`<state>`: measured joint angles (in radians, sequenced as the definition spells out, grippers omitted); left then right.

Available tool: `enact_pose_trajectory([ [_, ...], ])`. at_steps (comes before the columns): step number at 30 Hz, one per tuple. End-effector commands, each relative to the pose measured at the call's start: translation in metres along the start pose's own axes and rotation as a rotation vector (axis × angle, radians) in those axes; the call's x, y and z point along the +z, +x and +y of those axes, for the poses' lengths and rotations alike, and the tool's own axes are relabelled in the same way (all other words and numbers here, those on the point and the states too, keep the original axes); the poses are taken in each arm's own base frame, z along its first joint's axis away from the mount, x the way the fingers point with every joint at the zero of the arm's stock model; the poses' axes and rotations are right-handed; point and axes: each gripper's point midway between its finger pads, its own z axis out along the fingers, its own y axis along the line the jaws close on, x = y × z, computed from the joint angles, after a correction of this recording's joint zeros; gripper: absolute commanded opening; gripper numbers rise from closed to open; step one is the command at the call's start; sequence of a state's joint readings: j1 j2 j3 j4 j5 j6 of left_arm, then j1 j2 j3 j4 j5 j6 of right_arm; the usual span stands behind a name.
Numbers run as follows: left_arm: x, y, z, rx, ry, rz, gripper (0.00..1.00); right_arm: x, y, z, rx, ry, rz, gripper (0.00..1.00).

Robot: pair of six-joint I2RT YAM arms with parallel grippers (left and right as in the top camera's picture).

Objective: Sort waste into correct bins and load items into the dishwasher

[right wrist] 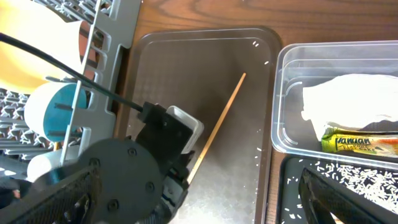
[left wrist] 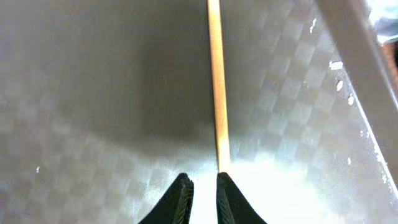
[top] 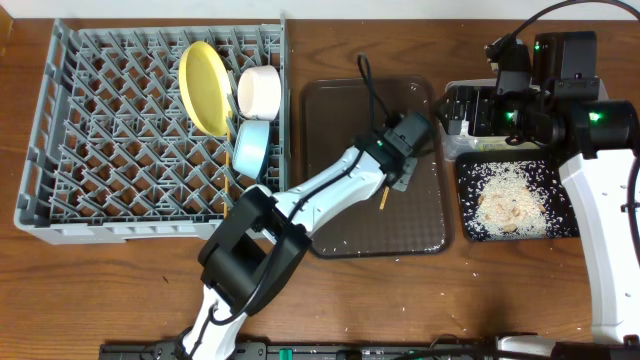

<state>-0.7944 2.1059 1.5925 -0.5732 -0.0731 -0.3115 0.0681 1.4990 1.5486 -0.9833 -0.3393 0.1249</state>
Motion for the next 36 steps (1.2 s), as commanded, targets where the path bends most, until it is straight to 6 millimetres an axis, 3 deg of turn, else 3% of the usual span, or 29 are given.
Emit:
enact_pose_trajectory([
  [1, -0.019, -0.019, -0.011, -0.025, 0.082, -0.018, 0.30, 0.002, 0.001, 0.000, 0.001, 0.002, 0.006, 0.99],
  [4, -0.023, -0.024, -0.021, -0.026, 0.135, -0.026, 0.49, 0.002, 0.001, 0.000, 0.001, 0.002, 0.006, 0.99],
  [6, -0.024, -0.028, -0.026, -0.027, 0.165, -0.040, 0.72, 0.002, 0.001, 0.000, 0.001, 0.002, 0.006, 0.99],
  [8, -0.024, -0.028, -0.026, -0.026, 0.162, -0.043, 0.79, 0.002, 0.001, 0.000, 0.001, 0.002, 0.006, 0.99],
  [20, -0.020, -0.028, -0.028, -0.024, 0.164, -0.044, 0.84, 0.002, 0.001, 0.000, 0.001, 0.002, 0.006, 0.99],
  [29, 0.005, -0.013, -0.031, -0.042, 0.149, 0.008, 0.82, 0.002, 0.001, 0.000, 0.001, 0.002, 0.006, 0.99],
  [36, 0.011, -0.013, -0.027, -0.053, 0.114, -0.001, 0.66, 0.002, 0.001, 0.000, 0.001, 0.002, 0.006, 0.99],
])
